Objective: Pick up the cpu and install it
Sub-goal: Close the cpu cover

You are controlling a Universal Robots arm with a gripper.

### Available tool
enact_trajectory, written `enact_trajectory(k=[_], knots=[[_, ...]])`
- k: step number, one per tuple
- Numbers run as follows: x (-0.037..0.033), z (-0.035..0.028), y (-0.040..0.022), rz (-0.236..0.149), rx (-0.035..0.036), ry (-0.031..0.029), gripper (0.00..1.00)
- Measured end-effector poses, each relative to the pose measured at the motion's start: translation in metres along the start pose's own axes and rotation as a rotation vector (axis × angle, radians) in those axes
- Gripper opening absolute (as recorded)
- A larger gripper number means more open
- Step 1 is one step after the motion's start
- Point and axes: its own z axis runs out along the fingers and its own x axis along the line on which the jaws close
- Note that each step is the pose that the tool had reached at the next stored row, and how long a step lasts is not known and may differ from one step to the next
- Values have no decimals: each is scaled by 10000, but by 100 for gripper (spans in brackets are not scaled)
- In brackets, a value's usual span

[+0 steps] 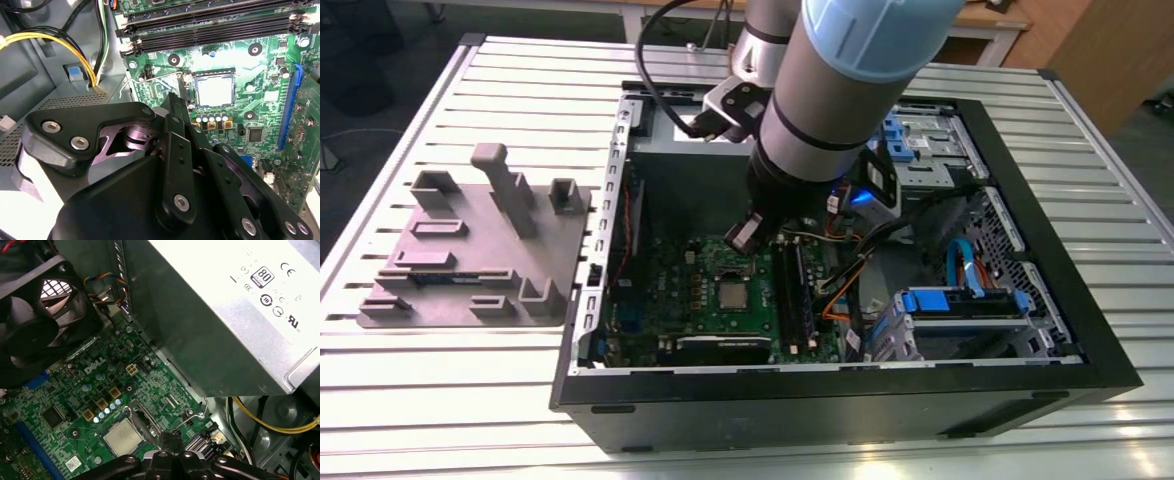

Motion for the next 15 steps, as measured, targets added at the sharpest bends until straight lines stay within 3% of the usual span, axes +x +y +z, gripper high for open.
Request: enact_trajectory(k=[7, 15], knots=[[22, -4, -13, -36, -3, 6, 10], [74, -2, 16, -70, -6, 13, 10]])
